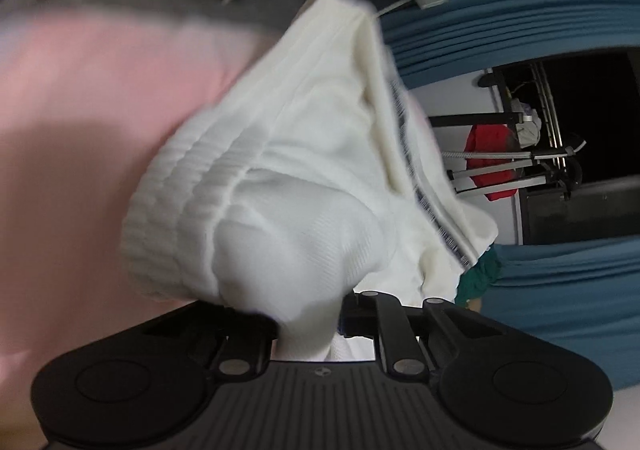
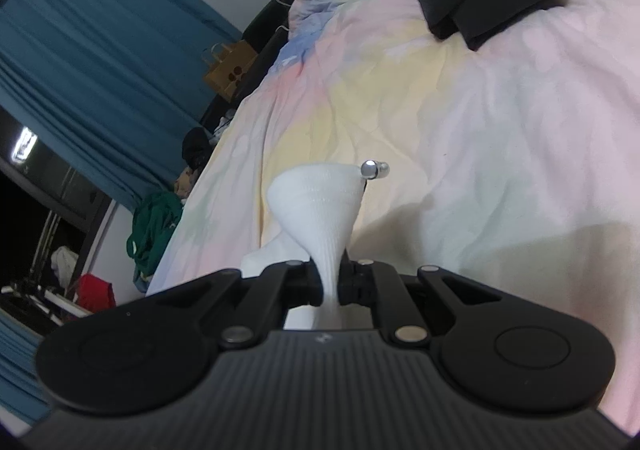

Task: Fold clothes

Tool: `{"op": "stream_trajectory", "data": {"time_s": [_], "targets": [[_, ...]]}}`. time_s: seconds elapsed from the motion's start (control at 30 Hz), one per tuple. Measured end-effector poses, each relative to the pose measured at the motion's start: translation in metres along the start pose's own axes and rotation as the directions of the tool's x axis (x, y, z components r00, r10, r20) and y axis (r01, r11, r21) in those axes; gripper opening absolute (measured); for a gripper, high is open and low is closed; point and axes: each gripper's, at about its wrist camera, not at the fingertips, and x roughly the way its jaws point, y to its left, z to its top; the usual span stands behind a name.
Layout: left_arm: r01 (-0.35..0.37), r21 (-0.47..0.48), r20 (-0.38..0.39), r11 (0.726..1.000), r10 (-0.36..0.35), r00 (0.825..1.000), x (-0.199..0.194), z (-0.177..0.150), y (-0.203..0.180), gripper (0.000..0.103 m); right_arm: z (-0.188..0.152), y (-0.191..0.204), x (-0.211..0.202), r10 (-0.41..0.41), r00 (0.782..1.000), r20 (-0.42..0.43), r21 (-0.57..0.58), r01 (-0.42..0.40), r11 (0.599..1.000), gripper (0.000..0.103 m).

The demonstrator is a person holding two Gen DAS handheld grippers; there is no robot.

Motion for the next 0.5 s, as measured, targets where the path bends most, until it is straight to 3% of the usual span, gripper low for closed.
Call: {"op": "stream_trajectory", "data": {"time_s": [0.03, 0.17, 0.3, 0.4, 0.5], "targets": [[0.004, 0.024, 0.002, 1.000, -0.004, 1.000, -0.014, 0.011, 0.009, 0.013, 0.002, -0.005, 0.000, 0.000, 1.000, 0.003, 0.022, 0.000, 1.000, 0.007], [-0.009, 0.093, -0.002, 0.996, 0.009, 1.000, -0.040, 0.050, -0.018, 0.013, 0.010, -0.017, -0.003, -0.005, 1.000, 0.022, 0.059, 0.004, 0.998, 0.007], [-0.034, 0.126, -0.051, 0.992, 0.040, 0.998, -0.056, 0.065, -0.023, 0.013, 0.012, -0.015, -0.010, 0.011, 0.999, 0.045, 0.039, -0.013, 0.999, 0.007], [-0.093, 0.173, -0.070, 0.980, 0.107, 0.992, -0.056, 0.064, -0.016, 0.013, 0.013, -0.008, -0.016, -0.034, 0.997, 0.064, -0.030, 0.036, 0.999, 0.007], [-0.152, 0.222, -0.086, 0.963, 0.174, 0.981, -0.056, 0.062, -0.008, 0.013, 0.011, -0.013, -0.011, -0.144, 0.989, 0.024, -0.049, 0.145, 0.988, 0.007]]}}
